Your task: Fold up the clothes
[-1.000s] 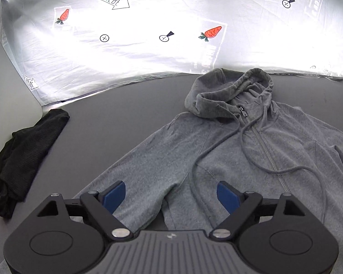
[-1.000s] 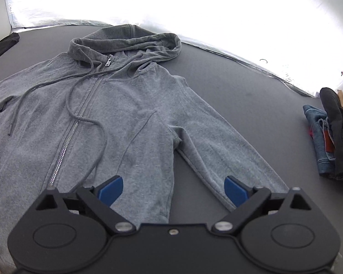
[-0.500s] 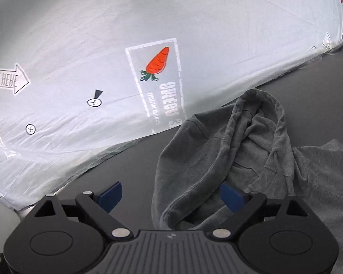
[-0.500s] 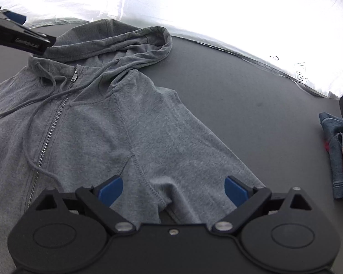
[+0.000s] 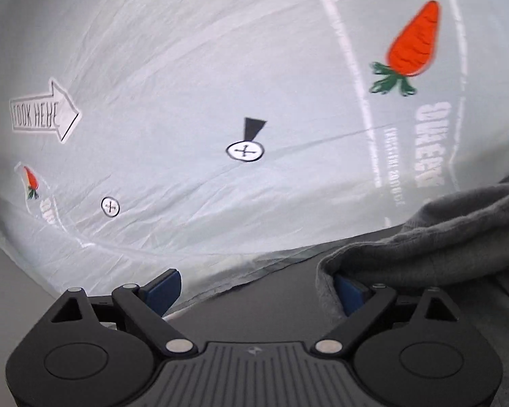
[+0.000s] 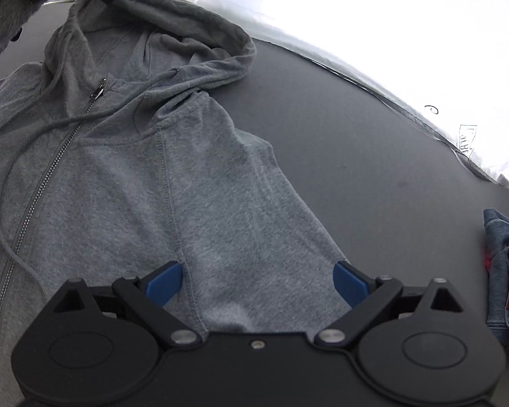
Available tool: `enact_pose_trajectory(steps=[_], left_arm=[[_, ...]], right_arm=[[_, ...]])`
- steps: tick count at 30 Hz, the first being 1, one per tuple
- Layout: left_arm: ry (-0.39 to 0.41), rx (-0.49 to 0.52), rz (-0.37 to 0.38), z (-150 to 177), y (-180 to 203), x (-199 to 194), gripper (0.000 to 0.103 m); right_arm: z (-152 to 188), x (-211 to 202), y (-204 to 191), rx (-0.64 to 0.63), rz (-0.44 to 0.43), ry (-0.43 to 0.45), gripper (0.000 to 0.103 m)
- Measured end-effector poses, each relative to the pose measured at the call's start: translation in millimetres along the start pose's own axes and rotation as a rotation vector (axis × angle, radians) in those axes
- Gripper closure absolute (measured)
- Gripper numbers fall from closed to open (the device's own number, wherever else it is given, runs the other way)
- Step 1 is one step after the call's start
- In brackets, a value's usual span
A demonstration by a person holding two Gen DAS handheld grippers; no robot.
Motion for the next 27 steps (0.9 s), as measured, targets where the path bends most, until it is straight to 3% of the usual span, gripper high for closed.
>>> enact_pose_trajectory(steps=[2,5,8,13,21,24,27], left_arm=[[-0.100,-0.021,0.152,4.6,-11.2,10.8,0.010],[-0.082,-0.002,0.338,26.8,-15.8,-15.6,0.010],[-0.049,0.029,0.466,59.9,-16.5,-58.2,0.010],[-0.050,-0.104,0.509,142.2,-56.2,-124.5,0.005],[-0.251,-0.415,0.604,325.0,-120.6,-157.4,0.005],[-0.296,-0.574,0.624,369.2,-148.1,-158.3,0.005],[-0.295,-0.672,0.663,391.5,-171.8,-156.4,0.005]], right_arm=[[-0.3,-1.9,-3.4,-0.003,-0.004,0.005,0.006],[-1.2,-8.8,-9.6,-0.002,-0.017,0.018,0.006],[-0.1,-23.8,-17.0,-0.006,-0.023,0.050,0.006],[11.7,-56.3,-35.2,-0.011,-0.041,0.112,0.006],[53.8,-87.4,-74.3,0.029,-0.197,0.116,0.006],[69.0,-95.7,-94.8,0.043,-0.244,0.138,0.006],[83.5,-99.2,-116.8,0.057,-0.299,0.122,0.006]])
Point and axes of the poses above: each gripper's, at about its wrist camera, not at the fingertips, and x roughly the way its jaws point, y to its right, z to its underside, the point moved 9 cm from there along x, roughly the way its jaws point, and after that the axes turned 15 degrees about -y, right-handed, at the moved point
